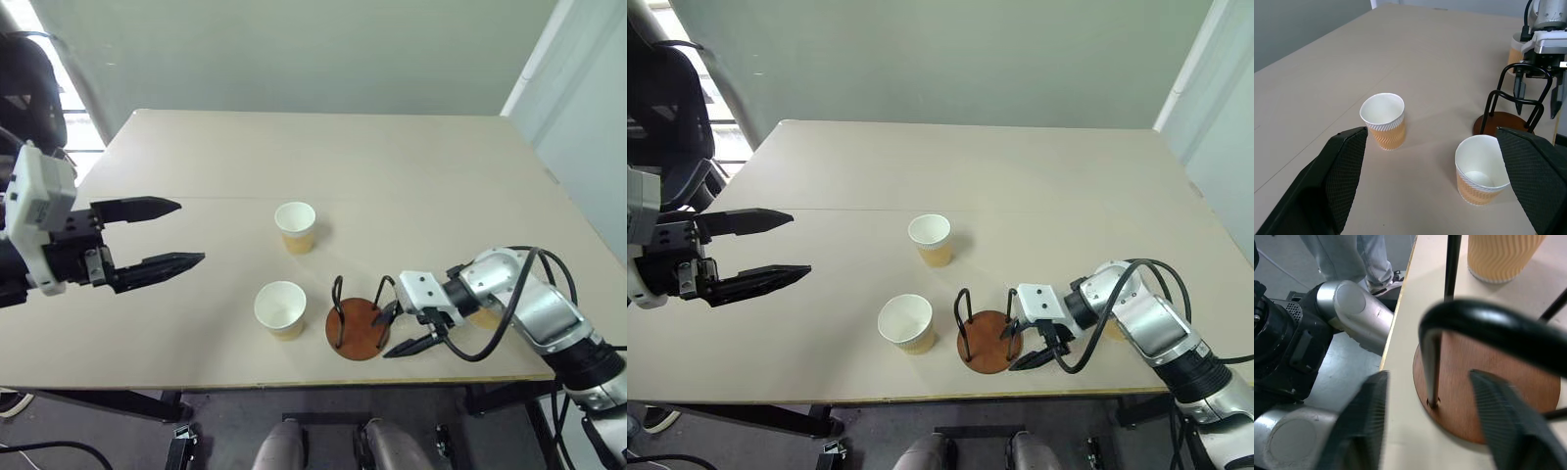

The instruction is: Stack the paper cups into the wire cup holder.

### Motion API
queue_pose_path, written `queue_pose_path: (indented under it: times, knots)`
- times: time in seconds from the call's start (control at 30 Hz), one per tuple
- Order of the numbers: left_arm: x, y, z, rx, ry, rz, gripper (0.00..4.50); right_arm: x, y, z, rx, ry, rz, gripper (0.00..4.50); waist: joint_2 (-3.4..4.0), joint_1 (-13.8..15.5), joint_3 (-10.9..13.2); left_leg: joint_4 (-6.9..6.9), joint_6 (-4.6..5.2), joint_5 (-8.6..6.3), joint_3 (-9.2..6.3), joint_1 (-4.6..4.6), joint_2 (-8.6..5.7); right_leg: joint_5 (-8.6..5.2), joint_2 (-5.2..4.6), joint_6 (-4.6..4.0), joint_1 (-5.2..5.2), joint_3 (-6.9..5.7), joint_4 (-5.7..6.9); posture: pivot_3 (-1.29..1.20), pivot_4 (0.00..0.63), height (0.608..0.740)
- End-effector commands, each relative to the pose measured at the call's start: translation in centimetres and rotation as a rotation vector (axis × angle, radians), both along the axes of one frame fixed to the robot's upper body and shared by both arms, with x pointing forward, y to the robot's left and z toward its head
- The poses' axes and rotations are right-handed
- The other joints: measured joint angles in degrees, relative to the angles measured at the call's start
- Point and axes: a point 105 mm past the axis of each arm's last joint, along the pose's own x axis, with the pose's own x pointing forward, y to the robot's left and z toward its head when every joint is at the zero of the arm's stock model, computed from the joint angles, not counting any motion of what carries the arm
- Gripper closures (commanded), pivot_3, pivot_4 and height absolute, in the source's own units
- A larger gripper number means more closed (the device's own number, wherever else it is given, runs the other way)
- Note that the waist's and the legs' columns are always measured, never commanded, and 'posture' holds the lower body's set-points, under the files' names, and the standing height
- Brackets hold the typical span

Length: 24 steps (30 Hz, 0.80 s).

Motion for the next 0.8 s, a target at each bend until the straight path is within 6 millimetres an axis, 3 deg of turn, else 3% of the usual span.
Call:
queue_pose_path:
  times: [0.03,0.07,0.2,0.33,0.47,0.5,0.63,0.8]
  knots:
    - [-0.3,-0.1,1.2,0.017,-0.054,-0.013,0.0,-0.1,-0.9,2.3,-0.029,-0.068,0.033,0.29,0.01,0.03,0.01,0.0,-0.01,-0.02,0.0,-0.01,0.0,0.0,0.0,0.0,0.0,0.0,0.0,0.0,0.15,0.74]
    - [-0.4,-0.4,1.7,0.001,-0.065,-0.032,0.0,-0.3,-1.1,2.9,-0.034,-0.079,0.038,0.03,-0.01,0.04,0.02,-0.01,0.0,-0.02,0.0,-0.03,0.0,0.0,0.0,0.0,-0.02,0.0,-0.01,0.0,0.15,0.74]
    - [-0.9,-1.3,3.4,-0.018,-0.087,-0.092,0.0,-0.6,-2.2,5.7,-0.056,-0.176,0.039,0.03,-0.09,0.16,0.07,-0.02,-0.01,-0.02,-0.01,-0.06,0.0,0.0,0.01,0.0,-0.03,-0.01,-0.02,0.0,0.15,0.74]
    - [-1.0,-1.3,3.9,0.015,-0.091,-0.11,0.0,-0.2,-4.0,11.1,-0.039,-0.331,-0.015,0.03,-0.05,0.16,0.11,-0.02,-0.01,-0.02,0.03,-0.05,-0.01,-0.01,0.01,0.0,-0.03,0.05,-0.04,0.0,0.15,0.74]
    - [-1.3,-2.3,3.6,0.033,-0.056,-0.179,0.0,-0.5,-6.6,15.0,-0.022,-0.395,-0.146,0.03,-0.07,0.32,0.1,-0.06,-0.02,-0.03,0.0,-0.05,0.0,-0.17,0.04,-0.03,-0.04,0.05,-0.02,0.0,0.15,0.74]
    - [-1.4,-2.7,3.0,0.057,-0.035,-0.205,0.0,-0.3,-7.7,15.0,-0.047,-0.401,-0.213,0.03,-0.07,0.46,0.1,-0.07,-0.04,-0.04,-0.01,-0.05,-0.01,-0.23,0.04,0.03,-0.02,0.05,-0.02,0.0,0.15,0.74]
    - [-2.0,-5.1,0.0,0.154,0.038,-0.315,0.0,-0.8,-11.0,11.7,-0.146,-0.313,-0.396,0.03,-0.29,1.06,-0.01,-0.03,-0.14,-0.28,-0.06,0.0,-0.01,-0.34,0.04,0.08,0.1,0.06,-0.09,0.0,0.15,0.74]
    - [-1.8,-5.6,0.3,0.148,0.029,-0.355,0.0,-1.7,-12.3,8.3,-0.208,-0.247,-0.475,0.03,-0.24,0.74,0.11,0.04,-0.2,-0.43,0.08,0.01,-0.01,-0.25,0.04,0.58,0.07,0.13,0.01,0.0,0.15,0.74]
